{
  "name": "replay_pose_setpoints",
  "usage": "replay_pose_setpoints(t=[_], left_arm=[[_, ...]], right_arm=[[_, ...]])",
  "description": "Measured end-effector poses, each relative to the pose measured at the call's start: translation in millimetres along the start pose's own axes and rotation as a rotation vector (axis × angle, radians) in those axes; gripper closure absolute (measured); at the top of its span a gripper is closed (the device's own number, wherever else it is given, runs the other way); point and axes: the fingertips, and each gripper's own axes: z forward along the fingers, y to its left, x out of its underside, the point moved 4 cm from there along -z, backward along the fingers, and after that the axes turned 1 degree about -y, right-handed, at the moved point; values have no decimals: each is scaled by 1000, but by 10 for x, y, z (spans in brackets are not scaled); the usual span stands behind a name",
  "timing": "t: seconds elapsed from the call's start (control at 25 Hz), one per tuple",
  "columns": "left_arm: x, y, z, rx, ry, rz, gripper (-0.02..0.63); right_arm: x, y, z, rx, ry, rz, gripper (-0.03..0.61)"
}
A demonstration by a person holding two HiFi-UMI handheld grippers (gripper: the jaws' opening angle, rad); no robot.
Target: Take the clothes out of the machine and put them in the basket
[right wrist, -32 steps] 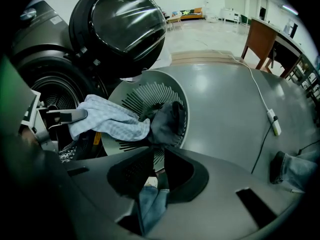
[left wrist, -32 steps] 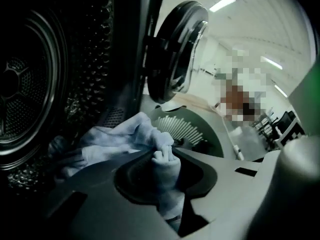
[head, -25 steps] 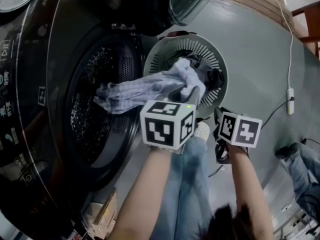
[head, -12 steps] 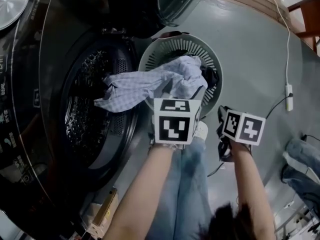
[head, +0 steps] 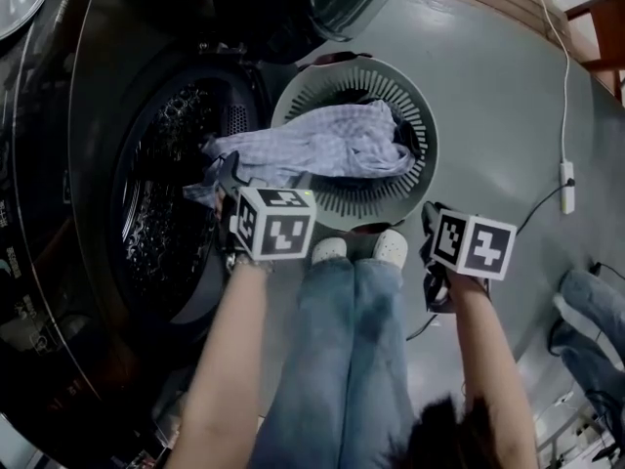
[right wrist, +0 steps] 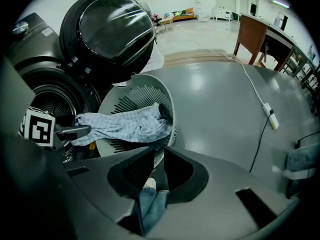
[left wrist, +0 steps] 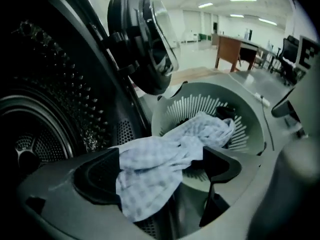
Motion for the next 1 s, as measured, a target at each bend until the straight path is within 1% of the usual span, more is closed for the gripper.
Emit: replay_pose_setpoints(t=[0.12,0.28,0.36,0.44,0.48,0.56,0.6,0.68,0.72,0.8,0.88,1.0], left_arm=[[176,186,152,-39,86,174,123],[253,304,301,-97,127,385,124],[311,338,359,-121,152,445,124],[359,365,383,-134,173,456,138],[366,375,384,-140,177,446,169],[354,388,363,-164,173,415,280],[345,389,341,-175,167,399,350],[322,364,287,-171,147,356,526],[304,337,261,-152,132,323,558],[257,253,206,-73,95,229,569],[170,124,145,59,38,91,573],[-61,-109,41,266,-76,-140,577]], right_arm=[[43,35,20,-7,8,-8,517],[65,41,25,-10,17,-14,517],[74,64,30,-20,23,-20,517],[68,88,38,-25,26,-39,518],[60,93,44,-25,26,-48,518],[50,90,54,-24,27,-54,518],[51,88,56,-23,28,-52,518],[48,94,56,-23,29,-47,519],[40,102,56,-23,28,-45,518],[27,130,52,-27,24,-42,520],[17,161,48,-32,22,-42,520],[-3,181,42,-34,17,-41,520]])
